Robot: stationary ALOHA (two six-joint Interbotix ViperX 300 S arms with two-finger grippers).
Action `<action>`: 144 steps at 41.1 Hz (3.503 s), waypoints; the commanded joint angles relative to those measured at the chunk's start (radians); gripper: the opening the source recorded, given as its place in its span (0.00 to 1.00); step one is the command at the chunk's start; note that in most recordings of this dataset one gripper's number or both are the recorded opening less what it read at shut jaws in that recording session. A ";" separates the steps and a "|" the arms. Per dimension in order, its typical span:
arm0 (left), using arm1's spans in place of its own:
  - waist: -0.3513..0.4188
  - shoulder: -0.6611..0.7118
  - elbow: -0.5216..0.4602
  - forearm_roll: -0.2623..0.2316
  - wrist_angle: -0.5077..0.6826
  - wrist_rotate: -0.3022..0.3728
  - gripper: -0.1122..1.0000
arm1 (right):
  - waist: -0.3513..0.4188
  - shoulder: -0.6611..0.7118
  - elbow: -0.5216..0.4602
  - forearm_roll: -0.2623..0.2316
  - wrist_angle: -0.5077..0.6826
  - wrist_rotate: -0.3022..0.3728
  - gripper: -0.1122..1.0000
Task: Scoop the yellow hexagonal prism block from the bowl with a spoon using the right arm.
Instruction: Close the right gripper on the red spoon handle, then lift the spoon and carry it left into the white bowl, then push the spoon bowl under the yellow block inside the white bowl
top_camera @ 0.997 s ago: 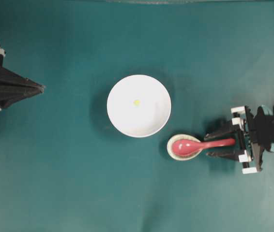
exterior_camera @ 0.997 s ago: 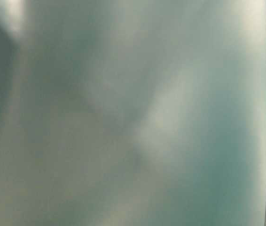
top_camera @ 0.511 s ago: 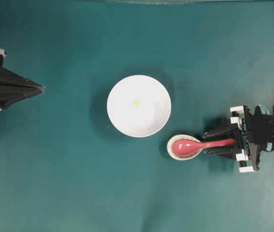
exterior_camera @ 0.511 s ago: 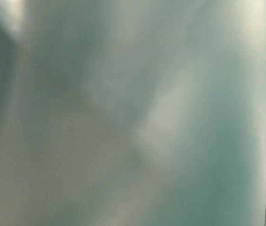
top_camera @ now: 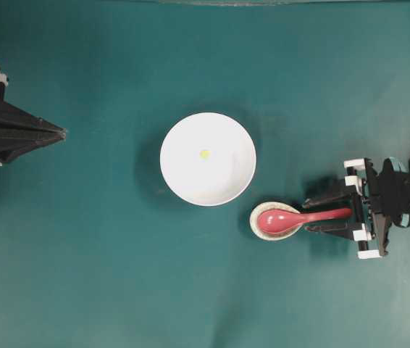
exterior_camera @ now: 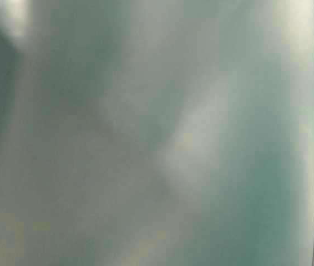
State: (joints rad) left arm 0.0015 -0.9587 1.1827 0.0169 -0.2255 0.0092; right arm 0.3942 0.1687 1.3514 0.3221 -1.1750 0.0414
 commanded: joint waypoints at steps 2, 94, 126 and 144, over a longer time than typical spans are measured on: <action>0.000 0.008 -0.018 0.002 -0.005 0.000 0.10 | 0.009 -0.011 -0.003 0.000 -0.008 -0.002 0.57; 0.000 0.008 -0.017 0.002 0.025 -0.005 0.10 | -0.506 -0.285 -0.788 -0.107 1.620 -0.285 0.32; 0.000 0.008 -0.017 0.002 0.037 -0.005 0.10 | -0.528 -0.202 -0.798 -0.112 1.649 -0.273 0.32; -0.002 0.008 -0.017 0.002 0.051 -0.005 0.10 | -0.528 -0.152 -0.804 -0.112 1.526 -0.279 0.32</action>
State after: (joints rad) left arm 0.0015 -0.9603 1.1827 0.0169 -0.1718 0.0061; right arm -0.1319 0.0245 0.5676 0.2071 0.3728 -0.2347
